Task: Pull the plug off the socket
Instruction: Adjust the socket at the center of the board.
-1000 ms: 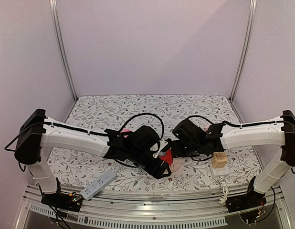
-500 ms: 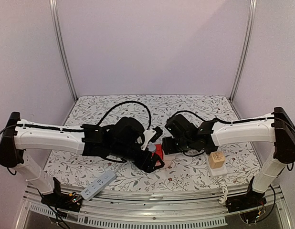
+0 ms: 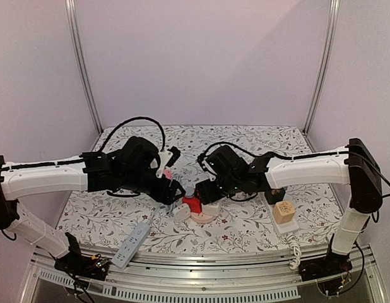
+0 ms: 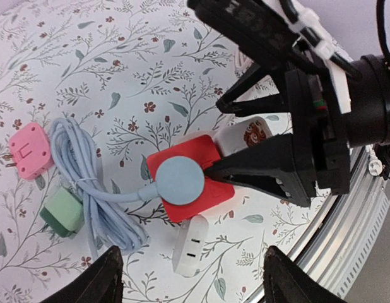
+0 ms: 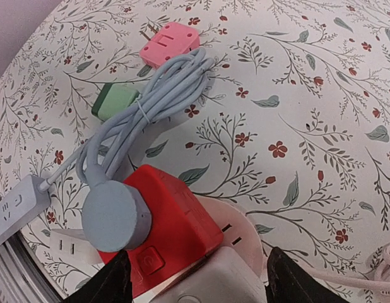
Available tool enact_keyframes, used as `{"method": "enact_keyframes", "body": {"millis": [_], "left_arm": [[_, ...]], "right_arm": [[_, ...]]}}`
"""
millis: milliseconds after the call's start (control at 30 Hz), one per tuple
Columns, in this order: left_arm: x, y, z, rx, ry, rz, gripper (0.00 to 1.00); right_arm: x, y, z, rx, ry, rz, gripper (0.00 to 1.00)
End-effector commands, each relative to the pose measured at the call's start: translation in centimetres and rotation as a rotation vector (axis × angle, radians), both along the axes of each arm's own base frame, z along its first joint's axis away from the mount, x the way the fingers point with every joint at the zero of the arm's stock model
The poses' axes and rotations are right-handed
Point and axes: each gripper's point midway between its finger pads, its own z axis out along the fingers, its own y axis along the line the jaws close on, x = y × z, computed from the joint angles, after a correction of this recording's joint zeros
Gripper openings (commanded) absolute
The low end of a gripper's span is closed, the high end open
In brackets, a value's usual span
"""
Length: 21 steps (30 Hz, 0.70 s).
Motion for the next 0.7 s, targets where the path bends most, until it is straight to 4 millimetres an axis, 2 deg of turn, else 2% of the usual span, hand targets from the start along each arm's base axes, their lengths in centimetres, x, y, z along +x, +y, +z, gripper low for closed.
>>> {"method": "enact_keyframes", "body": {"millis": [0, 133, 300, 467, 667], "left_arm": [[0.8, 1.7, -0.8, 0.038, 0.009, 0.004, 0.73], [0.0, 1.3, -1.6, 0.007, 0.068, -0.020, 0.70], [-1.3, 0.6, -3.2, -0.060, 0.155, -0.026, 0.69], [-2.2, -0.4, -4.3, -0.114, 0.225, -0.029, 0.67], [-2.8, -1.5, -5.3, -0.101, 0.241, -0.045, 0.67]], "right_arm": [[-0.1, -0.3, 1.6, 0.013, -0.034, -0.005, 0.75], [-0.4, -2.3, 2.4, 0.002, -0.048, -0.050, 0.86], [-1.6, -4.7, 2.6, 0.005, -0.037, -0.080, 0.91], [-3.7, -4.8, 1.7, 0.104, 0.029, -0.058, 0.90], [-4.5, -4.9, 0.7, 0.128, 0.074, -0.096, 0.86]]}}
